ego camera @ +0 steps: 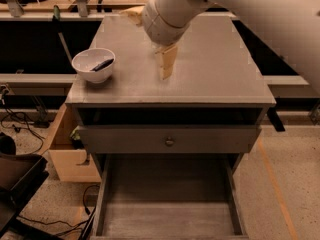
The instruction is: Pick rxbar blueberry from white bowl and place on counter
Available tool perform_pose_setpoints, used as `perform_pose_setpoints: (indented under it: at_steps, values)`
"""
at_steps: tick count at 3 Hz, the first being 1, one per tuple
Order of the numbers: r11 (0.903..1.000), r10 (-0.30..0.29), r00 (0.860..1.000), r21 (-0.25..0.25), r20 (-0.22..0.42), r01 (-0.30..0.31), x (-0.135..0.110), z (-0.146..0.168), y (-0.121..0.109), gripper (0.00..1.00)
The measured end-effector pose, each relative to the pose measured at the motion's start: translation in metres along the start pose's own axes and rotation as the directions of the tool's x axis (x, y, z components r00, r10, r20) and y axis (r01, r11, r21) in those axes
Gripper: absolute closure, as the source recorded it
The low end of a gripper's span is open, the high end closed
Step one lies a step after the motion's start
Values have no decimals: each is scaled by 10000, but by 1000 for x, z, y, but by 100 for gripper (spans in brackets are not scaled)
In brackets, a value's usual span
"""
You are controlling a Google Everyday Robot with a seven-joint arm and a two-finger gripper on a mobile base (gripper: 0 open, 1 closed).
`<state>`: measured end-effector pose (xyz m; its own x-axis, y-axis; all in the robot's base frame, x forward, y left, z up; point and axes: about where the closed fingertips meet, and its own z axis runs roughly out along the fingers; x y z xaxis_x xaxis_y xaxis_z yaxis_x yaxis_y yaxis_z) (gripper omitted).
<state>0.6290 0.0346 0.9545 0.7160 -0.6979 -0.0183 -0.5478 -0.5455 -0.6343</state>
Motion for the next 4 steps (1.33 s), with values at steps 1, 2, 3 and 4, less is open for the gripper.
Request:
perform_pose_setpoints:
  at_steps: [1,2,3,4]
  values:
    - [9990,-436,9985,63,330,434,-3,24,-15,16]
    - [9978,-655,9964,61,529,653,-5,35,-20,15]
    - [9954,-960,9915,38,881,961,-13,48,-27,26]
    - [9920,-1259,9837,34,1282,1265,-24,62,-32,41]
